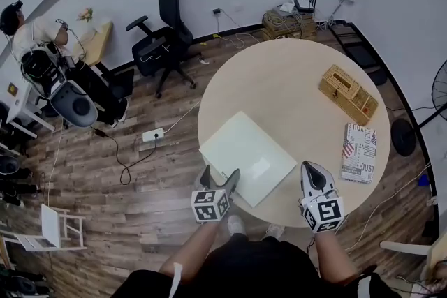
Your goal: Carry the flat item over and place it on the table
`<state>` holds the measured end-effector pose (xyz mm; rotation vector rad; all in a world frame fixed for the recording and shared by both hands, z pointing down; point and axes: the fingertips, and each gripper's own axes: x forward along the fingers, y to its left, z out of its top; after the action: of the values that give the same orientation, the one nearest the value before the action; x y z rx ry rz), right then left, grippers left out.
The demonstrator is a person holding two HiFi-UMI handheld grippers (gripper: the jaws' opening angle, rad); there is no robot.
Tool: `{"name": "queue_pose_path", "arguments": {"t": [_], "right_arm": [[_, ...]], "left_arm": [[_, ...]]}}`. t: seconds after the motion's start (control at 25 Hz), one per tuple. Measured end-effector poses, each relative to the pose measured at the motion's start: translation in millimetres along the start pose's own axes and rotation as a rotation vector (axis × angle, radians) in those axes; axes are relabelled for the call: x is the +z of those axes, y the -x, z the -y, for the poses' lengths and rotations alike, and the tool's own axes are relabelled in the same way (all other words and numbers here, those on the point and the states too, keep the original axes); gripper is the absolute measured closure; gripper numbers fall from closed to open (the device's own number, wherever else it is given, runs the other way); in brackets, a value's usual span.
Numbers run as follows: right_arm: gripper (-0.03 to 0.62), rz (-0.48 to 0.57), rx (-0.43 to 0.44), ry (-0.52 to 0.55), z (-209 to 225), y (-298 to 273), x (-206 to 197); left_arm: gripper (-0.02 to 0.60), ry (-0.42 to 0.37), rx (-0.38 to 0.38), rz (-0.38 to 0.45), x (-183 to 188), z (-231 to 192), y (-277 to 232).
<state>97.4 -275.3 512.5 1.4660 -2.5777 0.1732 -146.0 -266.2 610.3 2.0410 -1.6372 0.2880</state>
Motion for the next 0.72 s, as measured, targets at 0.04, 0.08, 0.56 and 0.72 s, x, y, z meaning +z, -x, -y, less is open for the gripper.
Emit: {"name": "queue_pose_path", "arguments": {"t": [0.04,0.08,0.56,0.72], "right_arm": [[0.597,0.002,0.003,0.001,-1.3,-0.3,0.6],[0.597,0.004,0.007,0.002,-2.8,-0.5,1.3],[0.597,0.027,0.017,0.015,-4.2,1.3,9.8],[0.597,0.028,0.015,0.02,-0.3,3.5,8.9]], "left_arm": [[0.158,-0.064,-0.002,0.034,11.0,6.3,3.8],[0.158,-0.124,-0.003,0.066,21.2,12.8,7.8],[0.16,-0.441,-0.076,0.303,89.6,76.6,39.6],[0.16,-0.459,-0.09,0.325,92.7,84.8,42.2]]}}
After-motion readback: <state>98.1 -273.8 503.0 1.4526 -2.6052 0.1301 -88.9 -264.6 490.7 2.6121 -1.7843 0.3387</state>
